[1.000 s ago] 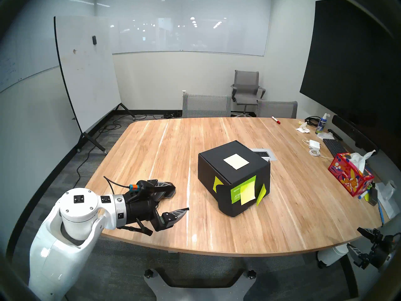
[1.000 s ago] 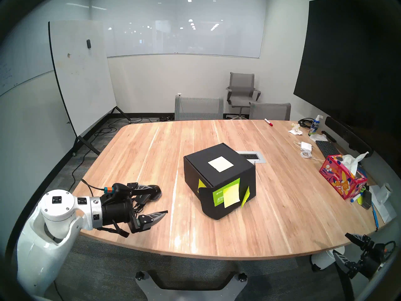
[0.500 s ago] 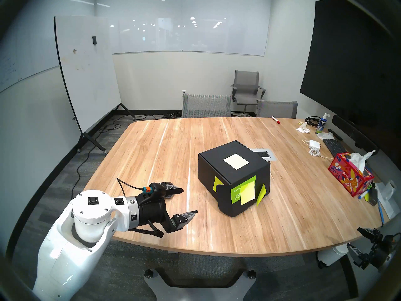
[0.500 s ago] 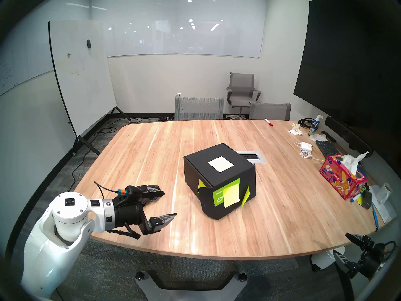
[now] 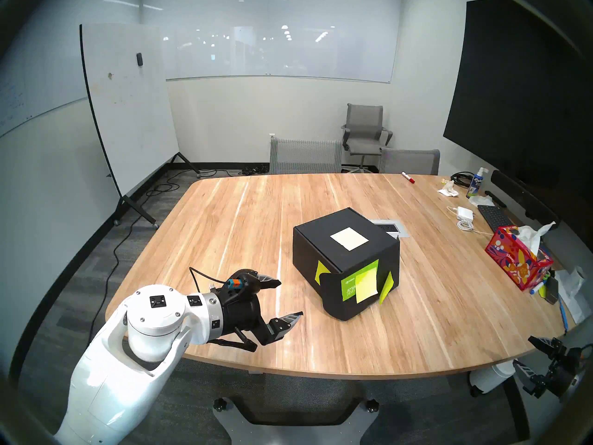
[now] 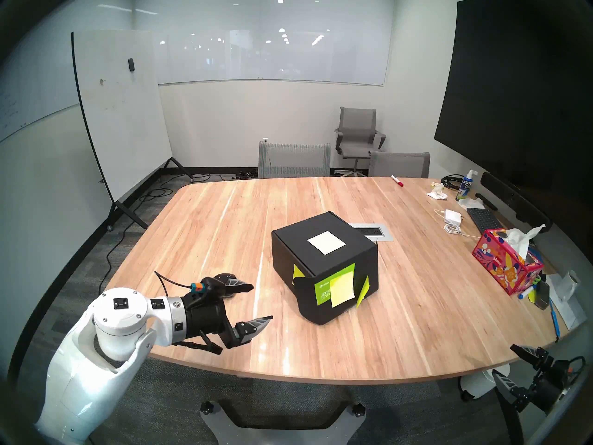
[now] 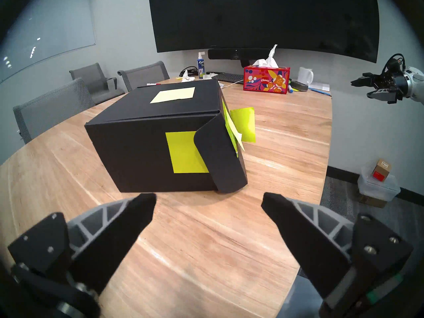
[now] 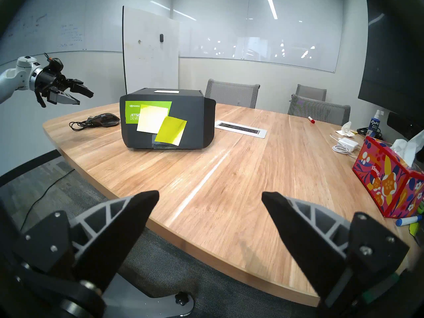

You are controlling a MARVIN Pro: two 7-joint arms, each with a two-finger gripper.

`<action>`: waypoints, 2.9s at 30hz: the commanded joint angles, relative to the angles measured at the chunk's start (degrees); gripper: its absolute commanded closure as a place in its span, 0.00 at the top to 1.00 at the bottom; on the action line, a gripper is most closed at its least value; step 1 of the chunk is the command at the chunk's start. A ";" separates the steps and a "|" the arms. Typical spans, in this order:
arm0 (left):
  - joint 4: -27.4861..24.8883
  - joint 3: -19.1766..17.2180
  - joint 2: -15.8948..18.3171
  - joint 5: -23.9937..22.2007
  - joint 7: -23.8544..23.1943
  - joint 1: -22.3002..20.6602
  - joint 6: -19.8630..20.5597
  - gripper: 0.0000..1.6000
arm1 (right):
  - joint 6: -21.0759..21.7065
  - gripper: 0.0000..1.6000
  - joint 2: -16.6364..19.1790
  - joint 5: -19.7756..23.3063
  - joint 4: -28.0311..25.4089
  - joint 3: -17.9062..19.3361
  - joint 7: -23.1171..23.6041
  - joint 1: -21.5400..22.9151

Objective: Open the box and place the mouse inside

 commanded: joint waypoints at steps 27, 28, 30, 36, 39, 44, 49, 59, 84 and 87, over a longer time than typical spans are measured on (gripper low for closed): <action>2.16 6.14 -3.69 1.55 3.48 -5.40 3.33 1.00 | 0.26 1.00 -0.30 -0.13 -0.32 0.82 0.48 0.45; 1.99 6.18 -3.71 1.50 3.52 -5.41 3.57 1.00 | 0.27 1.00 -0.30 -0.15 -0.32 0.82 0.50 0.46; 1.85 6.58 -4.05 1.81 4.19 -5.48 3.98 1.00 | 0.29 1.00 -0.32 -0.19 -0.32 0.85 0.53 0.51; 1.67 7.07 -4.14 1.92 4.93 -5.56 4.74 1.00 | 0.33 1.00 -0.36 -0.28 -0.32 0.91 0.62 0.61; 1.86 7.85 -4.23 2.15 5.47 -6.00 5.87 1.00 | 0.37 1.00 -0.40 -0.34 -0.32 0.96 0.68 0.68; 1.87 8.79 -4.75 2.12 6.29 -6.28 7.21 1.00 | 0.41 1.00 -0.44 -0.44 -0.32 1.02 0.77 0.78; 1.95 9.98 -4.91 2.40 6.83 -6.27 7.61 1.00 | 0.45 1.00 -0.48 -0.51 -0.32 1.07 0.84 0.86; 1.38 11.92 -5.26 2.62 7.86 -5.77 8.33 1.00 | 0.53 1.00 -0.56 -0.69 -0.32 1.20 1.01 1.06; 7.58 17.05 -9.83 2.60 10.42 -12.58 10.24 1.00 | 0.74 1.00 -0.76 -1.16 -0.30 1.49 1.44 1.56; 8.47 17.43 -10.30 2.53 10.72 -13.45 10.42 1.00 | 0.76 1.00 -0.78 -1.21 -0.30 1.52 1.48 1.61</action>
